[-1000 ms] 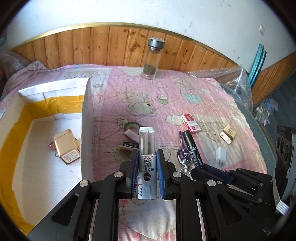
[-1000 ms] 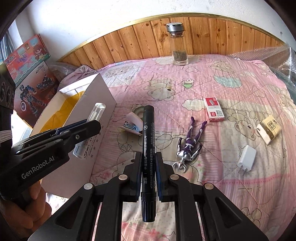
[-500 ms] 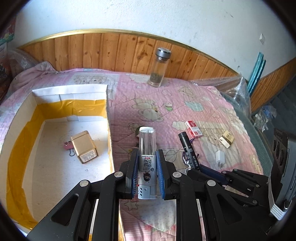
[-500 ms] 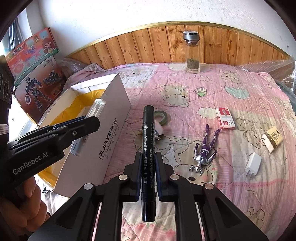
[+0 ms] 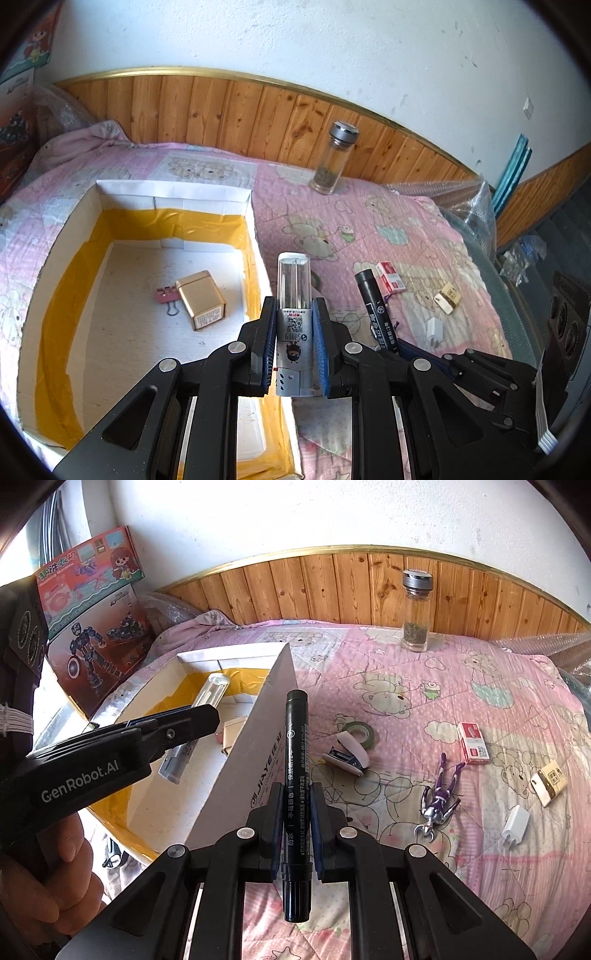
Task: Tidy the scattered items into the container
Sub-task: 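Carry the marker and tube with both grippers over the white box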
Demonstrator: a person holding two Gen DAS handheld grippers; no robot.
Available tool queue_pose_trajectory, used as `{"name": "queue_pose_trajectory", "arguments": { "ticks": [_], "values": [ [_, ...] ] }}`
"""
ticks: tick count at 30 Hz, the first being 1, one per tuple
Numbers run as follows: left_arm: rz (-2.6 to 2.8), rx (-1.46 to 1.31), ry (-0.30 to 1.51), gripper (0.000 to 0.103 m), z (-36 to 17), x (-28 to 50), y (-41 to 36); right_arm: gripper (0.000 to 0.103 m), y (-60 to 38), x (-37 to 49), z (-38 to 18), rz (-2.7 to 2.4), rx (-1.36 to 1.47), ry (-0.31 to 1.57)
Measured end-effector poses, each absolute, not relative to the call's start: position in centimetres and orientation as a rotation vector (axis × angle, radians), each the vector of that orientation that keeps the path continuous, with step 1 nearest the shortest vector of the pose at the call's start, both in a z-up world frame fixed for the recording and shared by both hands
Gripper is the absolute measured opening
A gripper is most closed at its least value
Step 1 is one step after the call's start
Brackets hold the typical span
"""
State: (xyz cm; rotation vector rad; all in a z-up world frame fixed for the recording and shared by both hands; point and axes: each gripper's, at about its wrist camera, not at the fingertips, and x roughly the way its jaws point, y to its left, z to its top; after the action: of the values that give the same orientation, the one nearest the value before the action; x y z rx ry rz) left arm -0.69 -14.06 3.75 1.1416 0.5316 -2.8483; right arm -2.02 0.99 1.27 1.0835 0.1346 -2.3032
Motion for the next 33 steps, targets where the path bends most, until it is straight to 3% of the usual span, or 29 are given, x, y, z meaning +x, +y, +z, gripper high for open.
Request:
{"name": "queue_pose_trajectory", "arguments": {
  "ticks": [21,33],
  "values": [
    [-2.801,1.030,0.726,0.019,5.6,1.4,-20.3,0.014,-4.5,0.0,6.1,-2.262,0.964,0.228],
    [-2.706,1.053,0.884,0.019,3.9,2.3,-24.8,0.014,-8.0,0.4,6.1,-2.215,0.957,0.261]
  ]
}}
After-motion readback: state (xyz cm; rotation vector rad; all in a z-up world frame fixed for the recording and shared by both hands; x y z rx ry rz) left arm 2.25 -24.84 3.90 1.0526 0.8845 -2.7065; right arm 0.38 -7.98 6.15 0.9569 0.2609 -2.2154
